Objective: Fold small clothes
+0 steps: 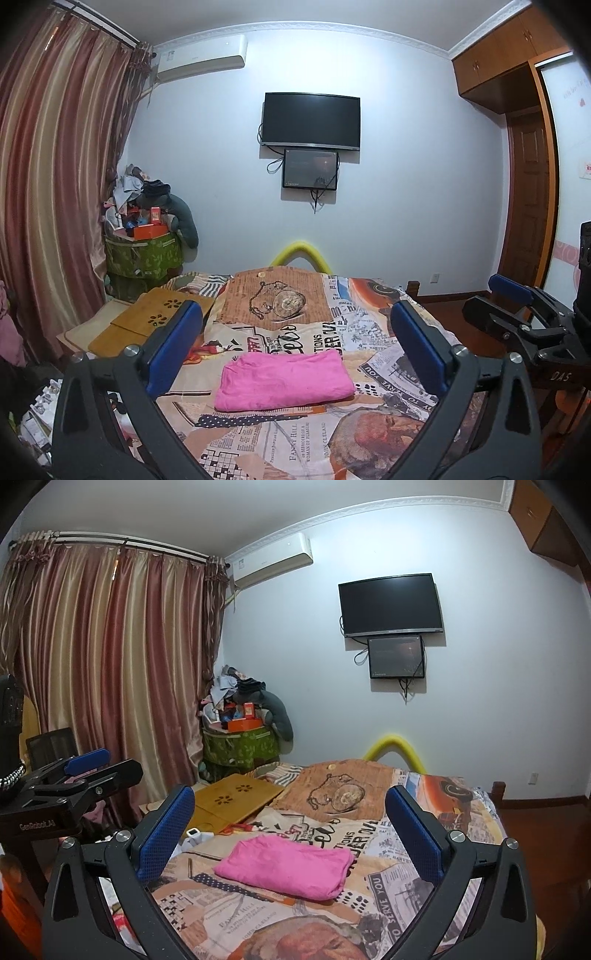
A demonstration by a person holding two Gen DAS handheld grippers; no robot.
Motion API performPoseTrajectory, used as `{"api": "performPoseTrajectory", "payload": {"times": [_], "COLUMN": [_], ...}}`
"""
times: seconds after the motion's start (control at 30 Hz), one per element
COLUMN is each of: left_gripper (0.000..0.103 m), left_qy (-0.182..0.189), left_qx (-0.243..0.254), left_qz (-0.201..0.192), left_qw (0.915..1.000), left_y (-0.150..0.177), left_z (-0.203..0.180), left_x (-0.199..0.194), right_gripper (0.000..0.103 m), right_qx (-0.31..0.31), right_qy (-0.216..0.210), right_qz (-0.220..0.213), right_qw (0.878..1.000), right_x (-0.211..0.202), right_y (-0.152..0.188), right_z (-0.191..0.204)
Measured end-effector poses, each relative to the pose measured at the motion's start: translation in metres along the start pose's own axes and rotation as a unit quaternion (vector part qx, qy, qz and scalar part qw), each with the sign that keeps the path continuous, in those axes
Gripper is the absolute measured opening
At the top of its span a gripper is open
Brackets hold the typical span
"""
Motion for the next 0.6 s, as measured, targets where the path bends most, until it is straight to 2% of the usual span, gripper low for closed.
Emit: {"api": "performPoseTrajectory", "payload": {"times": [0.6], "left_gripper": [0.103], "left_qy": [0.008], "left_qx": [-0.001], "left_qz": [0.007], "left_qw": [0.9999], "left_y": [0.0048], "left_z": [-0.0027], "left_x": [0.0055], "right_gripper": [0.102], "right_qx": [-0.001], "right_qy": [0.007], "right_qz": [0.006], "right_qw": [1.0], "right_x": [-0.0035], "right_y": [-0.0008], "right_z": [-0.0009]}}
Point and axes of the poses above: each gripper's, at about its wrist camera, not at the fingertips, and x roughly the way its jaws point, z to its left, y to its underside, the point moved 8 cm from there along x, roughly the way its jaws point, and after that the axes turned 12 degrees about -y, right-handed, at the moved point
